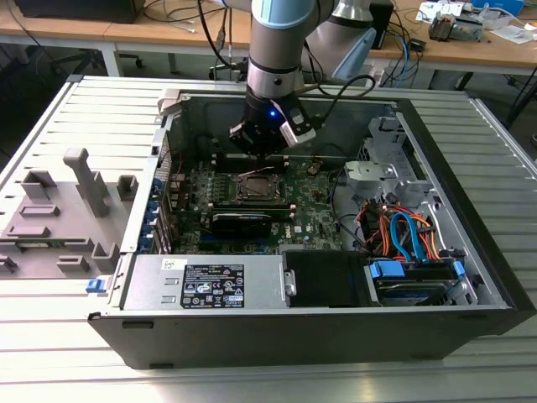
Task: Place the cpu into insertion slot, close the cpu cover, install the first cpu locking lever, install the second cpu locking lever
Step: 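Install the first cpu locking lever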
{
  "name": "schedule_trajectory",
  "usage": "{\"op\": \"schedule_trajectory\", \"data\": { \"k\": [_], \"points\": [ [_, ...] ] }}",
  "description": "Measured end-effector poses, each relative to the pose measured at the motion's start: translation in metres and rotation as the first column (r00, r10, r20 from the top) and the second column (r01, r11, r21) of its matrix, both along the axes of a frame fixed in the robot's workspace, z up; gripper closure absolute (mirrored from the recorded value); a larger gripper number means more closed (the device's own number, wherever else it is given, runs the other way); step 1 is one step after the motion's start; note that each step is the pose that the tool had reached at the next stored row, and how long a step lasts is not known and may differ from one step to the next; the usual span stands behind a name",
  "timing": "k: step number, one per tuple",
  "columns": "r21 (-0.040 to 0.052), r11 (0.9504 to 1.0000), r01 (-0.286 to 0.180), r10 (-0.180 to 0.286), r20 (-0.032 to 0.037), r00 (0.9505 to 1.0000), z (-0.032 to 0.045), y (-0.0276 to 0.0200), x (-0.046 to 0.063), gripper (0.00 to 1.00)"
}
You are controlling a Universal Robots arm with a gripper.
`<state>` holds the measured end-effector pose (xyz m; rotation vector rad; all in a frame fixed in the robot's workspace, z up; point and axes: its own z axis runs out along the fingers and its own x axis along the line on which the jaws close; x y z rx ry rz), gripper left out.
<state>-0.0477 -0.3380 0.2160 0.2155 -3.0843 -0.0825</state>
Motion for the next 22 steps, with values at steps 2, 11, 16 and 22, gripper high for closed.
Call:
{"op": "schedule_trajectory", "data": {
  "k": [2, 11, 16, 22],
  "points": [
    [0.0000, 1.0000, 0.000, 0.000, -0.0011, 1.0000, -0.0015, 0.0000, 0.002, 0.89],
    [-0.0003, 1.0000, 0.000, 0.000, -0.0041, 1.0000, -0.0070, -0.0001, 0.012, 0.89],
    [0.0002, 1.0000, 0.000, 0.000, -0.0039, 1.0000, -0.0038, 0.0000, 0.012, 0.89],
    [-0.0015, 1.0000, 0.000, 0.000, -0.0029, 1.0000, 0.0056, 0.0007, 0.010, 0.89]
  ]
}}
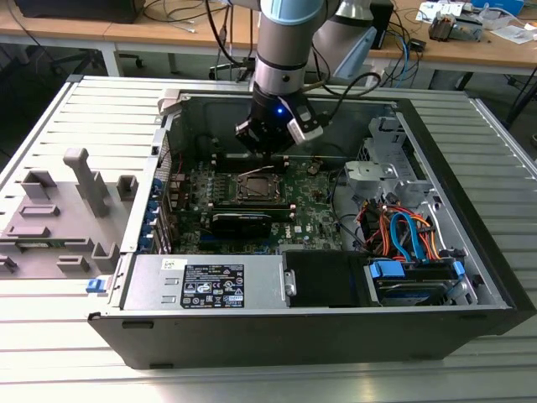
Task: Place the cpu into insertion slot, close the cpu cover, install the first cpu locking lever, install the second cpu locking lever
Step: 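Install the first cpu locking lever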
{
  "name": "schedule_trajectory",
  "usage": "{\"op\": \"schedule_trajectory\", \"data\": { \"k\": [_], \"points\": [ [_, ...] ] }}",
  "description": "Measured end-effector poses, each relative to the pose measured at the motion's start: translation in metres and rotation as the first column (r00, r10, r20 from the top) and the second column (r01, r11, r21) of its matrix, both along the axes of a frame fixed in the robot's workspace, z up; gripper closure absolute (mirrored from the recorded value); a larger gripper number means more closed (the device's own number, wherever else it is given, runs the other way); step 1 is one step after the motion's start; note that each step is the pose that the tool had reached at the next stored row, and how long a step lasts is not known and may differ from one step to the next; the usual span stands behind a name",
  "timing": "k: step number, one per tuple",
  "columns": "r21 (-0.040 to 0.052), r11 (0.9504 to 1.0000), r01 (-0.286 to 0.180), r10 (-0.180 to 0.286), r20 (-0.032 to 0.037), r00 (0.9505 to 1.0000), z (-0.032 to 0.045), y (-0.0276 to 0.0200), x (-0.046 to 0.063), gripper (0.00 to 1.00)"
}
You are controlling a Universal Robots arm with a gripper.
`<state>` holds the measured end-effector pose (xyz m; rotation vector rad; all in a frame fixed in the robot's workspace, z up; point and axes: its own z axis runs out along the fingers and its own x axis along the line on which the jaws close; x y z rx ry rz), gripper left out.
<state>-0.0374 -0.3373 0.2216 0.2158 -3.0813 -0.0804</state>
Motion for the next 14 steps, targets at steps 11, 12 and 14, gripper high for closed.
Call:
{"op": "schedule_trajectory", "data": {
  "k": [11, 12, 14],
  "points": [
    [0.0000, 1.0000, 0.000, 0.000, 0.0215, 0.9998, 0.0024, 0.0004, -0.033, 0.89],
    [-0.0001, 1.0000, 0.000, 0.000, 0.0246, 0.9997, 0.0024, 0.0004, -0.037, 0.89],
    [0.0001, 1.0000, 0.000, 0.000, 0.0256, 0.9997, 0.0024, 0.0005, -0.038, 0.89]
  ]
}}
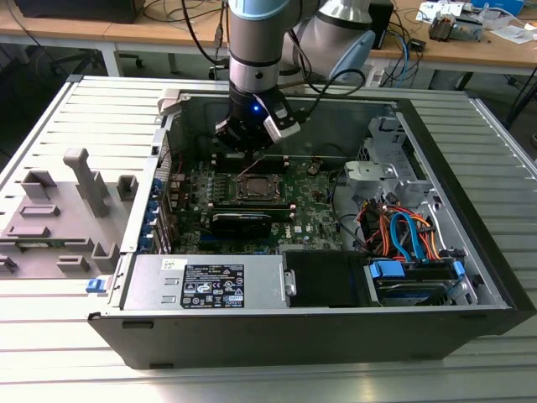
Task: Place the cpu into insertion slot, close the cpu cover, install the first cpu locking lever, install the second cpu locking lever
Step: 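Install the first cpu locking lever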
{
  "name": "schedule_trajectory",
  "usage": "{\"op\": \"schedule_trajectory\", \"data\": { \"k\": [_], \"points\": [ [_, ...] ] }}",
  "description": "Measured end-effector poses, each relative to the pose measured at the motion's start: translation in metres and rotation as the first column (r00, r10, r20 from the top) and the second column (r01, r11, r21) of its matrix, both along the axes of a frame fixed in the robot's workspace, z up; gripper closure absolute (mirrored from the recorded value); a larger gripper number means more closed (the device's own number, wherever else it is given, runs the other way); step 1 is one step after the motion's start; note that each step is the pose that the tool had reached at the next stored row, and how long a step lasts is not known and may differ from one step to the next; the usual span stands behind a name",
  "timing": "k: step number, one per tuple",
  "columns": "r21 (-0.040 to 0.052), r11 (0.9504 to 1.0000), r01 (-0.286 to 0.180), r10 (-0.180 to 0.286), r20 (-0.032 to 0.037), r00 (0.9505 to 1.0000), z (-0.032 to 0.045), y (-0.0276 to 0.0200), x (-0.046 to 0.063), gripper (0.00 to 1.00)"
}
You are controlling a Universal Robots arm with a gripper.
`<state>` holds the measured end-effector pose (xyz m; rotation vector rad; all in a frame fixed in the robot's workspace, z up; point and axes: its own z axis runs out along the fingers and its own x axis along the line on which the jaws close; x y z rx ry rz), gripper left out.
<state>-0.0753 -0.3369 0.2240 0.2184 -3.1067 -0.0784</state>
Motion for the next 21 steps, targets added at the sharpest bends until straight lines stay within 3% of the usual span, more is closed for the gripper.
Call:
{"op": "schedule_trajectory", "data": {
  "k": [6, 11, 21],
  "points": [
    [0.0000, 1.0000, 0.000, 0.000, 0.0013, 1.0000, 0.0006, -0.0001, -0.0024, 0.89],
    [0.0001, 1.0000, 0.000, 0.000, 0.0015, 1.0000, 0.0003, -0.0044, -0.0025, 0.89],
    [-0.0001, 1.0000, 0.000, 0.000, 0.0013, 1.0000, -0.0080, -0.0039, -0.0008, 0.89]
  ]
}}
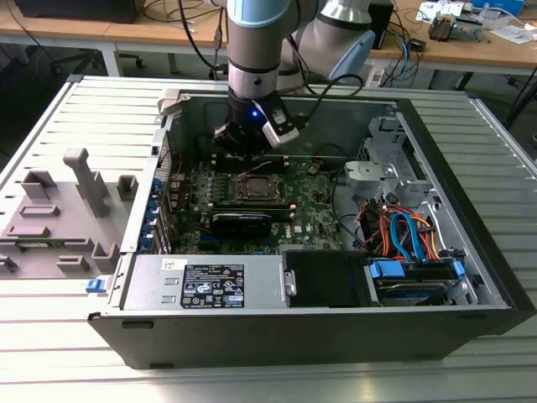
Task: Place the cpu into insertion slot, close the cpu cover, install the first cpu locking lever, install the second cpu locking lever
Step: 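Install the first cpu locking lever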
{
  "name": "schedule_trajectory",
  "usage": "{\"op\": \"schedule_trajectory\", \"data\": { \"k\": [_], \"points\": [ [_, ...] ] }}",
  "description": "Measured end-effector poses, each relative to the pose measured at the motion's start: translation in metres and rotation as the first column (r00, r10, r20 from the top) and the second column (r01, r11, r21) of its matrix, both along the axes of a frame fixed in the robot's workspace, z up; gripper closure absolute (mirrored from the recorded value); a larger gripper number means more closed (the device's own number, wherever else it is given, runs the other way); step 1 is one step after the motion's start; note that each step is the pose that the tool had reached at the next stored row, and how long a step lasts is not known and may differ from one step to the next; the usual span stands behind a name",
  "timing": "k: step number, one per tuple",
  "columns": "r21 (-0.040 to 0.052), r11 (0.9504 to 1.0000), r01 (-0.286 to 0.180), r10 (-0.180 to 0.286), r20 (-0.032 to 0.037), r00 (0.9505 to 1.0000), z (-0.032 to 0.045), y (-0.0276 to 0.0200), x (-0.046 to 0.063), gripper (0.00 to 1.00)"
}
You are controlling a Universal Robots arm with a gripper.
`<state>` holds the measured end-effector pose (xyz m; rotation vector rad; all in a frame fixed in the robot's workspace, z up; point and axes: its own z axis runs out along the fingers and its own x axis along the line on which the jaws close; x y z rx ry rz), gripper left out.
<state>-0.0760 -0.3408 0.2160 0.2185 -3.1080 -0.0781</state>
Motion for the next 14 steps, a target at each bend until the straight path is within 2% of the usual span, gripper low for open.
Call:
{"op": "schedule_trajectory", "data": {
  "k": [10, 14],
  "points": [
    [0.0000, 1.0000, 0.000, 0.000, 0.0000, 1.0000, -0.0076, 0.0000, 0.009, 0.89],
    [0.0000, 1.0000, 0.000, 0.000, 0.0000, 1.0000, -0.0084, 0.0000, 0.012, 0.89]
  ]
}}
